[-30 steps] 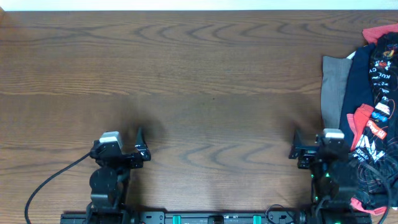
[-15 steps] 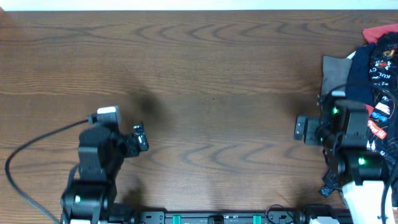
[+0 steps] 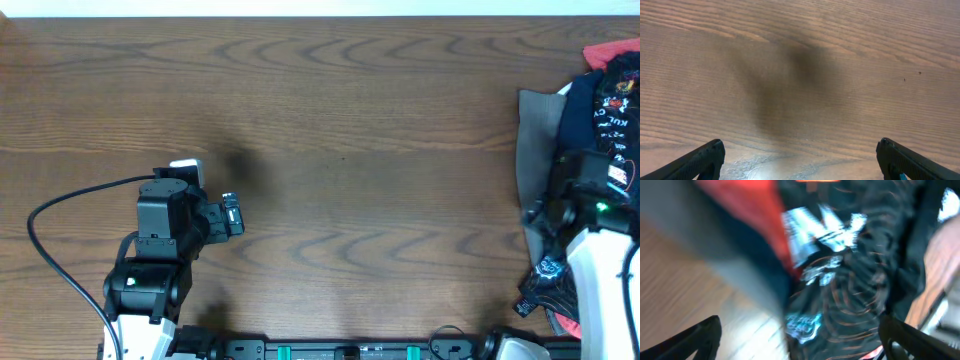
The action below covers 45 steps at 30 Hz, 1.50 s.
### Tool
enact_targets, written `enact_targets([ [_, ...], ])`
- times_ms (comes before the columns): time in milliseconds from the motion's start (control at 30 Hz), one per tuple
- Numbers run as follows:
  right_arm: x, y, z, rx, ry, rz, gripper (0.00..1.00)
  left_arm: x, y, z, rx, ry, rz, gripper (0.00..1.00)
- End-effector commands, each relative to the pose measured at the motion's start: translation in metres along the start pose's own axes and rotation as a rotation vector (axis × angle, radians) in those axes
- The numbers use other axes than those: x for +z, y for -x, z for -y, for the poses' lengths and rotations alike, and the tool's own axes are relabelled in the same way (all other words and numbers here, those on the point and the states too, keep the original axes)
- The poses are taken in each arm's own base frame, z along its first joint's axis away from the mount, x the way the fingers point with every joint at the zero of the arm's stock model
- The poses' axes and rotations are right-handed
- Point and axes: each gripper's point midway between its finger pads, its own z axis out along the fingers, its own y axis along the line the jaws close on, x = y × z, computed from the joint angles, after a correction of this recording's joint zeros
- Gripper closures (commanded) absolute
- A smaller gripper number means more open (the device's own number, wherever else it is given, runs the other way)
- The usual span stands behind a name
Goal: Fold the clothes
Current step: 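Reach the right gripper into the clothes pile and grasp the black shirt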
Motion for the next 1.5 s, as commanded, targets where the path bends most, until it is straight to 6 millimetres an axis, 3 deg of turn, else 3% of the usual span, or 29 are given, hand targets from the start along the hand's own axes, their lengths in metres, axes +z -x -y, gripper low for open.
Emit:
enact_targets([
  [0, 0.019, 0.002, 0.021, 0.113, -0.105, -0.022, 0.14, -0.004, 0.008, 0.002, -0.01, -0.009, 0.018, 0.02],
  [33, 0.024, 0.003, 0.023, 0.124, -0.114, -0.035, 0.24, -0.004, 0.007, 0.002, -0.01, -0.009, 0.018, 0.02],
  [67, 0.028, 0.003, 0.025, 0.132, -0.12, -0.045, 0.27, -0.004, 0.007, 0.002, -0.01, -0.009, 0.018, 0.02],
  [400, 0.064, -0.003, 0.017, 0.152, -0.127, -0.142, 0.43, -0.004, 0.008, 0.002, -0.01, -0.009, 0.018, 0.02],
  [467, 0.069, -0.005, 0.015, 0.147, -0.132, -0.151, 0.53, -0.004, 0.008, 0.002, -0.01, -0.009, 0.018, 0.02],
  [533, 0.071, -0.006, 0.014, 0.143, -0.135, -0.159, 0.79, -0.004, 0.008, 0.002, -0.01, -0.01, 0.019, 0.02],
  [567, 0.071, -0.006, 0.014, 0.143, -0.133, -0.161, 0.98, -0.004, 0.008, 0.002, -0.01, -0.01, 0.019, 0.02],
  [700, 0.066, -0.002, 0.014, 0.149, -0.124, -0.152, 0.99, -0.004, 0.008, 0.002, -0.01, -0.01, 0.019, 0.02],
  [800, 0.05, 0.01, 0.012, 0.159, -0.082, -0.136, 0.99, -0.004, 0.009, 0.002, -0.01, -0.011, 0.024, 0.02],
  [900, 0.019, 0.038, 0.005, 0.127, 0.017, -0.082, 0.99, -0.004, 0.011, 0.002, -0.01, -0.013, 0.032, 0.02],
  [1000, -0.02, 0.065, -0.026, -0.001, 0.259, -0.01, 0.99, -0.004, 0.011, 0.002, -0.01, -0.013, 0.033, 0.02],
  [1067, -0.046, 0.069, -0.051, -0.109, 0.441, 0.014, 0.99, -0.004, 0.011, 0.002, -0.01, -0.013, 0.034, 0.02],
  [1167, -0.079, 0.052, -0.087, -0.287, 0.696, 0.015, 0.99, -0.004, 0.011, 0.002, -0.01, -0.013, 0.033, 0.02],
  [1233, -0.096, 0.028, -0.106, -0.38, 0.817, -0.038, 0.99, -0.004, 0.011, 0.002, -0.01, -0.013, 0.034, 0.02],
  [1467, -0.117, -0.045, -0.152, -0.679, 0.943, -0.12, 0.99, -0.004, 0.011, 0.002, -0.01, -0.013, 0.033, 0.02],
])
